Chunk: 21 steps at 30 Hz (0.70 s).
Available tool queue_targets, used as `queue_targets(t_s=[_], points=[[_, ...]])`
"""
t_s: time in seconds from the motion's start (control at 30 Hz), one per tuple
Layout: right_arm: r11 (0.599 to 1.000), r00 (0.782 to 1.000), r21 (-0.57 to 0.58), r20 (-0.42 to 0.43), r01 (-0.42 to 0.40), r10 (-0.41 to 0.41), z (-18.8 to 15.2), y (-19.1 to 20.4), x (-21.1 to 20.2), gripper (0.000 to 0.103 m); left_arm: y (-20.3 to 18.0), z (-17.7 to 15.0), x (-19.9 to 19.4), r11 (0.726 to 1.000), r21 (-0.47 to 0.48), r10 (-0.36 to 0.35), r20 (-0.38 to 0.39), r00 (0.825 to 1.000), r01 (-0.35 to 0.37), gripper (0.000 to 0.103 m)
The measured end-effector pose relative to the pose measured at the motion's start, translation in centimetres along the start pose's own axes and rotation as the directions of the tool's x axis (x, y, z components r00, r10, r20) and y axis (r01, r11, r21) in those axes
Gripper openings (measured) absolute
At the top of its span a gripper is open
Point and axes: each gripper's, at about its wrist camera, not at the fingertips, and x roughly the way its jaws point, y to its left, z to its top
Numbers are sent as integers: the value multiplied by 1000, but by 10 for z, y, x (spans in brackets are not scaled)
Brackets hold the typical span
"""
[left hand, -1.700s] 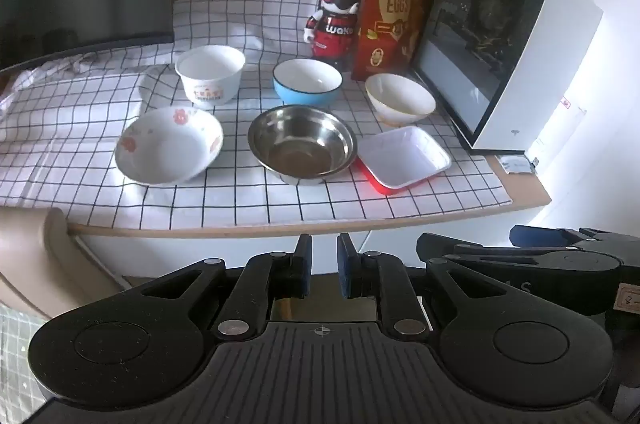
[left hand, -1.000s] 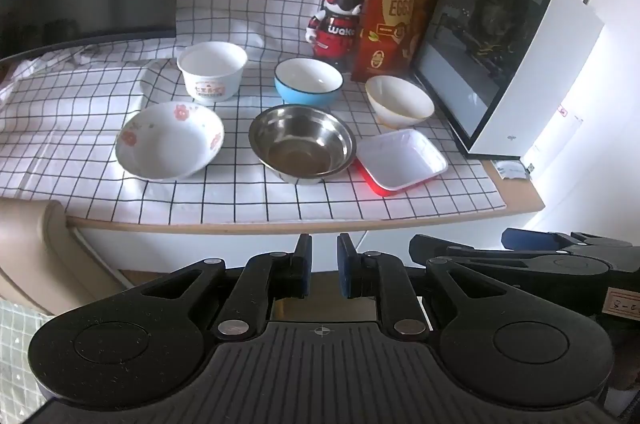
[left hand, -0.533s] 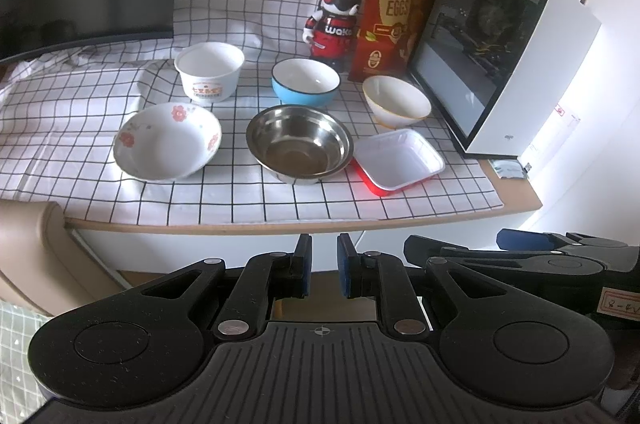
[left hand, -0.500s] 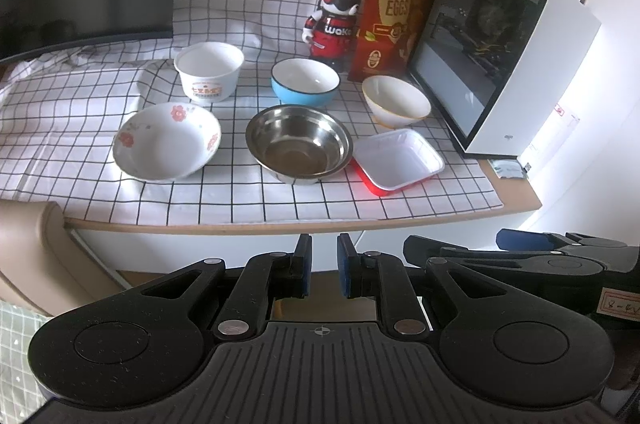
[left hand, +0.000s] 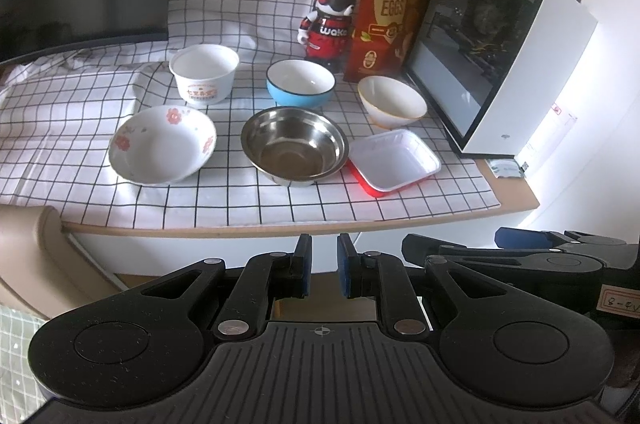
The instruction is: Organize plates and bowls
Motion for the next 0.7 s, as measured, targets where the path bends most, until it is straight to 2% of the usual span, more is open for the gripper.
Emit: queue_targets(t_s=[0.7], points=[[1000, 1000, 16, -18, 1, -1, 0, -4, 6, 102, 3, 0, 6, 1000, -3, -5, -19, 1000, 5, 18]])
